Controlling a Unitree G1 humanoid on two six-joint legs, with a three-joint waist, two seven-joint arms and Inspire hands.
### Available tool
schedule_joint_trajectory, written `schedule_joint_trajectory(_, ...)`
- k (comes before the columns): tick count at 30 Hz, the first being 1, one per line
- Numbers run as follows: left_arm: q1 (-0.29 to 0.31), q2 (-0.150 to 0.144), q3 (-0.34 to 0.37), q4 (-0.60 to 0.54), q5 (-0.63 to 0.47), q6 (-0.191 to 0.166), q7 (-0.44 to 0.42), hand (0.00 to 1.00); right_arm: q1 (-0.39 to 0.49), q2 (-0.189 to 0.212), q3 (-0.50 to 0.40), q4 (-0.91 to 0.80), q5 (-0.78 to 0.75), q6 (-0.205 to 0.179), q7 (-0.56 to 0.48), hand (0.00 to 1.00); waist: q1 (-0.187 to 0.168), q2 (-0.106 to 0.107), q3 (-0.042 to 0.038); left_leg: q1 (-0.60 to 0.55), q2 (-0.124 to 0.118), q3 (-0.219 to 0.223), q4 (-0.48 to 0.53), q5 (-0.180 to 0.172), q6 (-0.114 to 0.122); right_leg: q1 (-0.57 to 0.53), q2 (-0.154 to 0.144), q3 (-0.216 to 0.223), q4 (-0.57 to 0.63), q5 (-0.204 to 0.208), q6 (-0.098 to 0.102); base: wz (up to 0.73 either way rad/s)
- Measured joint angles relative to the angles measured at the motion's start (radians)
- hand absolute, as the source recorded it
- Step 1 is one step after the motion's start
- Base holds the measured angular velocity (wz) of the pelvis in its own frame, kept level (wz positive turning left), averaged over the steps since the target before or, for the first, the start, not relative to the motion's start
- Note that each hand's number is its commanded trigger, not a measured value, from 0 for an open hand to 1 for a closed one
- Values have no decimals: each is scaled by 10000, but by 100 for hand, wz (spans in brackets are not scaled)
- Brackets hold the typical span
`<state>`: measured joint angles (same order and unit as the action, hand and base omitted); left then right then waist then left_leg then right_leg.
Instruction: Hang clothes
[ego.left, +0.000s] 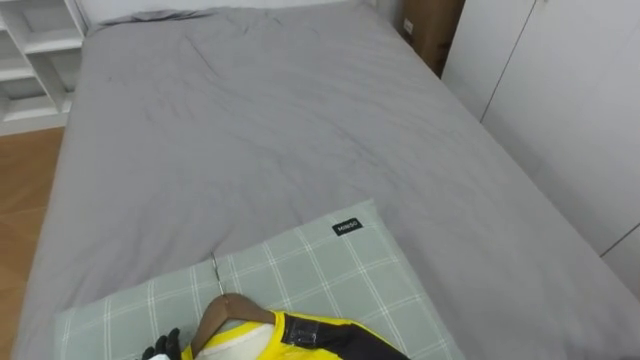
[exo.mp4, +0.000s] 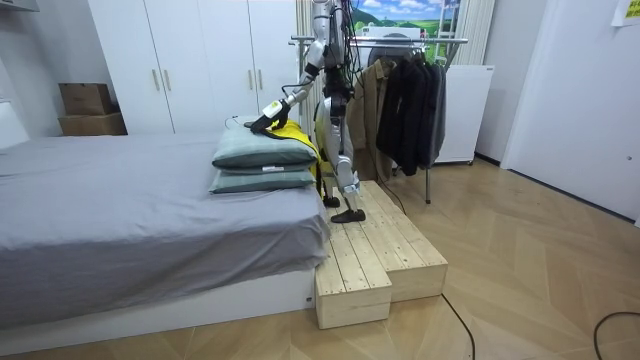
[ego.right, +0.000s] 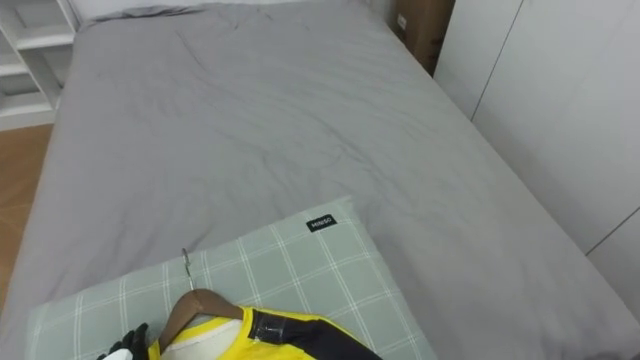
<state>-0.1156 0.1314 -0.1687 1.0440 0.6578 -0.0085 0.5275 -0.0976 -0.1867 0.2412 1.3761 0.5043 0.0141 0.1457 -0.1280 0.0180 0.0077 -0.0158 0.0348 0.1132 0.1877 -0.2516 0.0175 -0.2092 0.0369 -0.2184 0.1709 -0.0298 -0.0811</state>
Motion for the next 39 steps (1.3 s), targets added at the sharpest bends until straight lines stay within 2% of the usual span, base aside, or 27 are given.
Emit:
schedule_joint_trajectory(8,-1,-74,11,158,-4,1,-71,0,-2,137,5,0,-15,-15,6,0,1,-164,8,37,-11,95,4,1,1,-2,1,77,23,12,-7,-3)
schedule_joint_trajectory(16,-61,-79,5,286,-367,23,-342,0,-14,155,9,11,-180,-12,94,0,-35,-175,24,36,-57,147,1,25,43,-24,-1,250,10,32,23,-1)
schedule_joint_trajectory(26,-207,-63,3,387,-390,11,-595,0,-120,163,78,3,-388,-73,76,0,-29,-132,62,6,-61,129,15,31,54,-32,-12,242,-6,45,34,0)
schedule_joint_trajectory(39,-477,-58,78,846,-754,-161,-765,0,-198,231,116,64,-388,-89,90,0,-9,-192,86,-46,-61,137,20,31,54,-92,-3,279,-3,45,33,0)
